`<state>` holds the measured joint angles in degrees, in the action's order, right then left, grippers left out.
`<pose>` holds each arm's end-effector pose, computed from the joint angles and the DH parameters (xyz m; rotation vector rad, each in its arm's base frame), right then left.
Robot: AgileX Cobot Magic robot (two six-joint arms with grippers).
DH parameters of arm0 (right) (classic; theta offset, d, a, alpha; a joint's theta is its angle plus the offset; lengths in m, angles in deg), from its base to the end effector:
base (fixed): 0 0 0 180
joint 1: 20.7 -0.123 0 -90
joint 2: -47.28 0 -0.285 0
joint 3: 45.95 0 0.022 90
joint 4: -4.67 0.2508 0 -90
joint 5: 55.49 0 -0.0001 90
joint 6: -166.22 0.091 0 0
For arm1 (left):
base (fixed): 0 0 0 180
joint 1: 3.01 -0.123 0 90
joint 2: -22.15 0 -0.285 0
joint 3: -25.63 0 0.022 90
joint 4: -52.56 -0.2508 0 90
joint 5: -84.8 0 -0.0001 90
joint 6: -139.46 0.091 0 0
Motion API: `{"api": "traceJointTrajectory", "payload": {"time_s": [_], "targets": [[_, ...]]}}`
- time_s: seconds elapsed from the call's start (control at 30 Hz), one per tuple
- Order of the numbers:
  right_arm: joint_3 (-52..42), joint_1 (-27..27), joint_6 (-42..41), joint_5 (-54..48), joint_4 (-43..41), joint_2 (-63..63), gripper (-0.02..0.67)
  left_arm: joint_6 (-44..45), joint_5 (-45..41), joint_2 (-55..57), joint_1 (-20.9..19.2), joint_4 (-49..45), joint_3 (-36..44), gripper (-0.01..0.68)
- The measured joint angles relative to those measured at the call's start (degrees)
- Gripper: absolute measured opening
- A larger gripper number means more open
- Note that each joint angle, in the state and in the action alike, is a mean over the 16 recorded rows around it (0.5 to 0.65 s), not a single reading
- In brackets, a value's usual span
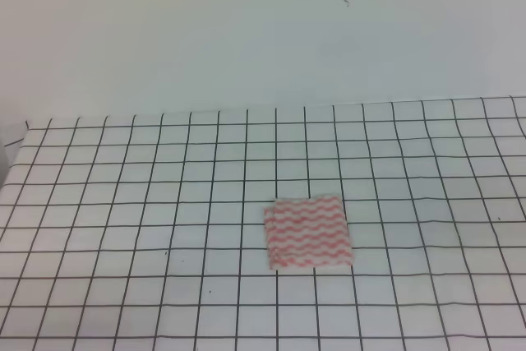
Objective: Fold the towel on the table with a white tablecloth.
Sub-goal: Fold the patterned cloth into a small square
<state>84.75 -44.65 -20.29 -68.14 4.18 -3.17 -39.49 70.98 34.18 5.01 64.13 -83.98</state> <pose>0.1404 0.0622 0.2872 -0.5234 1.8958 0.1924 0.0562 -0.0123 0.2277 0.0044 1.6825 -0.2797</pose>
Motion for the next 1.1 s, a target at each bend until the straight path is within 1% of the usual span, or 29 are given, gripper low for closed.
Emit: {"api": "traceJointTrajectory", "payload": {"time_s": [0.13,0.33,0.57,0.83,1.1], "targets": [[0.00,0.00,0.00,-0.05,0.00,-0.02,-0.001,-2.77,-1.06,-2.19,-0.64,-2.13,4.11,0.000],[0.00,0.00,0.00,-0.08,0.00,-0.06,-0.001,-3.14,-2.96,-3.41,-0.68,-2.14,6.98,0.001],[0.00,0.00,0.00,-0.08,0.00,-0.06,-0.001,-3.16,-4.82,-3.55,-0.68,-2.02,7.10,0.001],[0.00,0.00,0.00,-0.15,0.00,0.24,-0.001,-3.14,-4.56,-4.39,-0.68,-2.13,7.42,0.000],[-0.57,0.00,0.00,-0.63,0.03,5.47,-0.001,-3.08,-4.15,-5.52,-0.70,-2.28,7.75,0.000]]}}
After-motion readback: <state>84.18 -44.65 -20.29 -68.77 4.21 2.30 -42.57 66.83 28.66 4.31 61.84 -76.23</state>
